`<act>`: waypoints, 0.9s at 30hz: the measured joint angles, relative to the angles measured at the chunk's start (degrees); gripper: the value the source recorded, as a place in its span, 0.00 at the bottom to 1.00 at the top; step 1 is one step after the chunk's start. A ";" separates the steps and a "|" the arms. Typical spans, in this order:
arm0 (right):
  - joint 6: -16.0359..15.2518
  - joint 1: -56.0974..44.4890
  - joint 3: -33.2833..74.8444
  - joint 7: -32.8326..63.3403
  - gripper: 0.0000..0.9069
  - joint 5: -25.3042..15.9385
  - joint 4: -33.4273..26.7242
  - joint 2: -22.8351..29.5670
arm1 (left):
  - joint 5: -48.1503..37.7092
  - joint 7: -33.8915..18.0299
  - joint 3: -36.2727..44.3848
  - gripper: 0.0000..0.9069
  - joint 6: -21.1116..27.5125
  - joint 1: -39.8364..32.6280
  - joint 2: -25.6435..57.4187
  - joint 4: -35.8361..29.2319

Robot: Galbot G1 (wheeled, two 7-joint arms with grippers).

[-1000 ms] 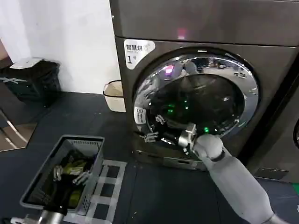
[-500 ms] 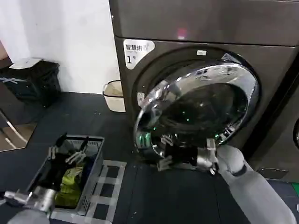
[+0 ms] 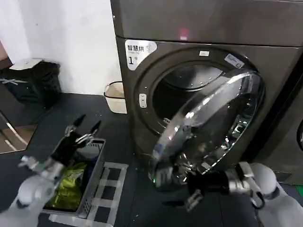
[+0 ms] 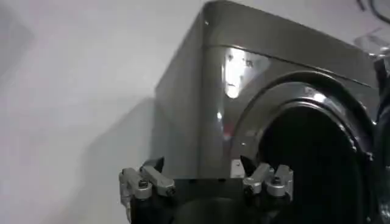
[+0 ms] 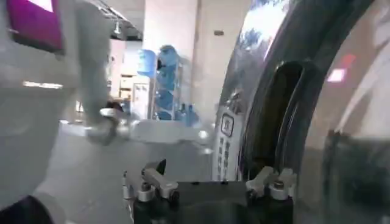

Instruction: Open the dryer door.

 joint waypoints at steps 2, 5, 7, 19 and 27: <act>0.85 -2.72 3.34 -1.25 1.00 0.00 -0.06 -0.21 | -2.13 0.70 3.83 1.00 0.88 -3.14 1.54 0.41; 2.68 -6.24 8.55 -2.12 1.00 0.20 -1.02 0.12 | -3.61 2.22 10.19 1.00 1.31 -8.16 3.09 1.76; 3.59 -8.16 12.21 -2.16 1.00 0.32 -2.28 0.48 | -3.84 3.89 14.67 1.00 0.75 -11.44 3.56 2.45; 3.65 -15.85 36.90 3.98 1.00 -0.44 -10.38 4.44 | -5.32 8.79 37.81 1.00 -0.91 -26.06 0.21 3.39; 4.38 -18.72 51.80 20.20 1.00 -4.47 -8.12 8.58 | -5.56 10.23 47.90 1.00 -0.85 -31.40 -0.59 3.35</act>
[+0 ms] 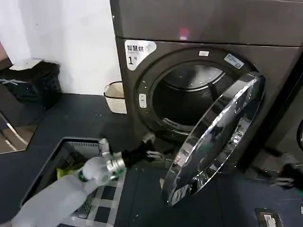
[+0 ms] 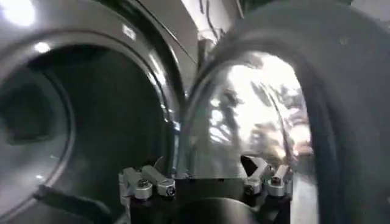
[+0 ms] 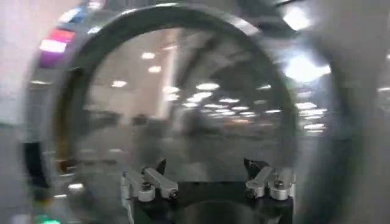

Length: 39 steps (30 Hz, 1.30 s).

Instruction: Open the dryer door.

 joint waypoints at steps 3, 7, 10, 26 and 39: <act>-1.61 -1.25 4.58 8.87 1.00 -2.37 1.81 1.27 | -0.37 -0.21 2.67 1.00 0.05 -1.37 -0.47 -0.67; -8.18 -2.62 9.77 19.37 1.00 -6.73 5.57 3.30 | 0.25 -0.27 5.42 1.00 -0.15 -2.36 -0.37 -1.54; -10.84 -3.63 13.78 25.62 1.00 -7.29 8.25 4.55 | 0.37 -0.41 7.04 1.00 -0.24 -2.49 -0.34 -2.46; -17.34 -11.41 39.03 49.99 1.00 -3.53 10.77 3.91 | -0.90 -2.19 15.12 1.00 -1.17 -7.09 -5.00 -2.96; -14.71 -18.16 55.87 51.10 1.00 -10.44 7.58 3.72 | -0.71 -5.28 20.72 1.00 -0.91 -11.04 -16.51 3.46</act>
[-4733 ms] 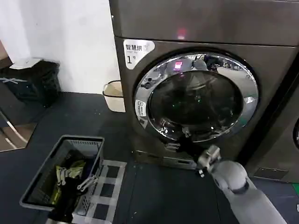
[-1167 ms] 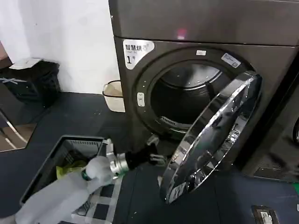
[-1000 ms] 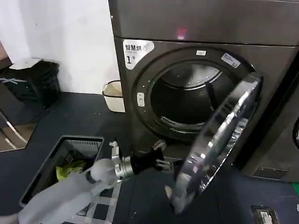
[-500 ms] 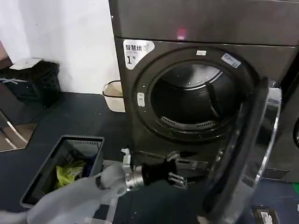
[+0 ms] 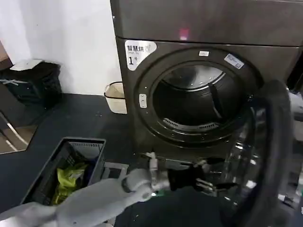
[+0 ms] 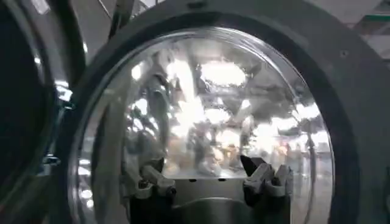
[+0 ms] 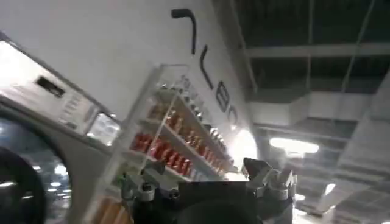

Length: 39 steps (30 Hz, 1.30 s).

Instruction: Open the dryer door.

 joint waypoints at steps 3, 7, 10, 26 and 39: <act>-0.07 -0.67 2.01 0.30 1.00 -0.05 -0.13 -0.09 | -0.22 -1.00 0.74 1.00 0.47 -0.41 -2.57 1.54; -0.07 -0.71 4.17 0.75 1.00 -0.43 -0.31 -0.26 | 0.79 -2.22 0.94 1.00 -0.06 -0.42 -6.01 4.10; 0.13 -0.64 5.55 1.19 1.00 -1.60 -0.61 -0.15 | 2.09 -3.44 1.02 1.00 -0.41 -0.47 -8.72 5.96; 0.73 -0.97 7.04 1.67 1.00 -2.70 -3.09 0.07 | 10.82 -9.95 2.96 1.00 -6.00 -4.07 -22.80 19.20; 1.91 -1.75 9.84 1.51 1.00 -4.47 -7.93 -1.35 | 13.20 -12.21 2.41 1.00 -6.72 -5.98 -29.07 29.59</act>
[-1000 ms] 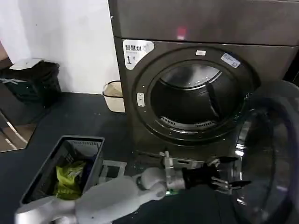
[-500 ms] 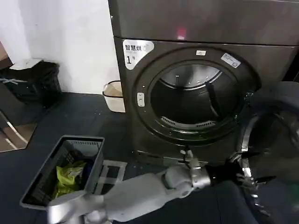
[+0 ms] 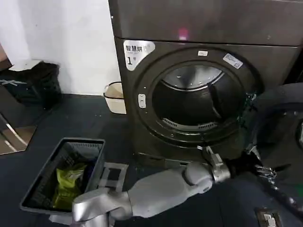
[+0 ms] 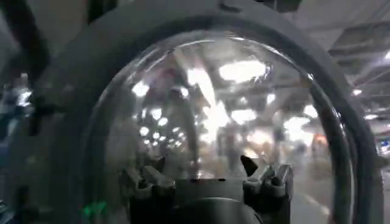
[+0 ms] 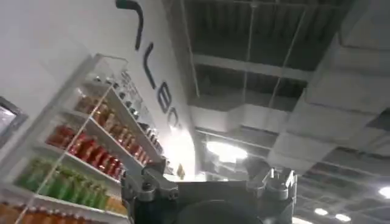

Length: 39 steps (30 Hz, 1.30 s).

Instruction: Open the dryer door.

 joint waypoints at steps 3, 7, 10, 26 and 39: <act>0.07 0.03 -0.05 -0.12 1.00 0.00 -0.59 0.00 | 0.16 -0.19 -0.33 1.00 0.01 0.26 0.01 1.64; 0.07 0.17 -0.41 -0.21 1.00 0.01 -0.69 0.02 | 0.17 -0.20 -0.54 1.00 -0.27 0.51 0.01 1.61; 0.07 0.21 -0.59 -0.26 1.00 0.09 -0.98 -0.02 | -0.02 -0.20 -0.26 1.00 -2.72 0.43 0.00 0.73; -0.06 0.97 -1.78 -0.72 1.00 -0.23 -1.26 -0.57 | -0.37 -1.21 0.21 1.00 -5.87 -0.13 3.00 -10.55; -0.19 1.34 -0.80 -1.18 1.00 -0.97 -0.33 -1.30 | -3.48 -2.32 -1.47 1.00 -0.60 -1.01 22.58 -27.48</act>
